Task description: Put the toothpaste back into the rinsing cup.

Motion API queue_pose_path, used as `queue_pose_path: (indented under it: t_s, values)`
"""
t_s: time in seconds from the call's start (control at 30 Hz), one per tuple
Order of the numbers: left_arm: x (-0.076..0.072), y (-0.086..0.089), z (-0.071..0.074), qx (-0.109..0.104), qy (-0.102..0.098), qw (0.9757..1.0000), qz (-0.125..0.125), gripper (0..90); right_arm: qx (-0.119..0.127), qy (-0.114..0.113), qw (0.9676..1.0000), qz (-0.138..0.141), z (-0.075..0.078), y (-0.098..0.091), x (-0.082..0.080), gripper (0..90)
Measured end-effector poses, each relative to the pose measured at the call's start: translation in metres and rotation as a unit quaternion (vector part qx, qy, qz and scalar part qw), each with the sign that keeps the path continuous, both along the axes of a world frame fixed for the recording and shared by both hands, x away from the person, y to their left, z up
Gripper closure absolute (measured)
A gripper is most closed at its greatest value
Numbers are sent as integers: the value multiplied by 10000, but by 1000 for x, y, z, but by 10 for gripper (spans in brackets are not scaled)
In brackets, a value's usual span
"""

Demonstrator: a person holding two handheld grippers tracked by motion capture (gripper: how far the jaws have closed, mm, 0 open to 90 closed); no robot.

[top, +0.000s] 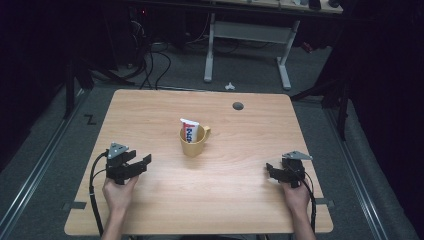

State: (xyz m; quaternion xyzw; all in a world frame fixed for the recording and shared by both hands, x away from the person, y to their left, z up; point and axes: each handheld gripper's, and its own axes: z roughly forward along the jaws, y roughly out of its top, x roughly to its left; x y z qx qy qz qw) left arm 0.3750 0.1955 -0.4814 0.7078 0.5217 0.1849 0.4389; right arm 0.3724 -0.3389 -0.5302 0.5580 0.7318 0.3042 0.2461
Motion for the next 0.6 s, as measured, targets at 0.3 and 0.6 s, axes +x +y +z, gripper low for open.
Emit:
queue_pose_path:
  t_s: [0.3, 0.6]
  values:
    - [3, -4, -7, 129, 88, 9999, -6, 364, 1, 1, 10000, -1, 0, 0, 0, 284]
    - [5, -8, -19, 221, 217, 9995, 27, 366, 2, 1, 10000, 0, 0, 0, 0, 283]
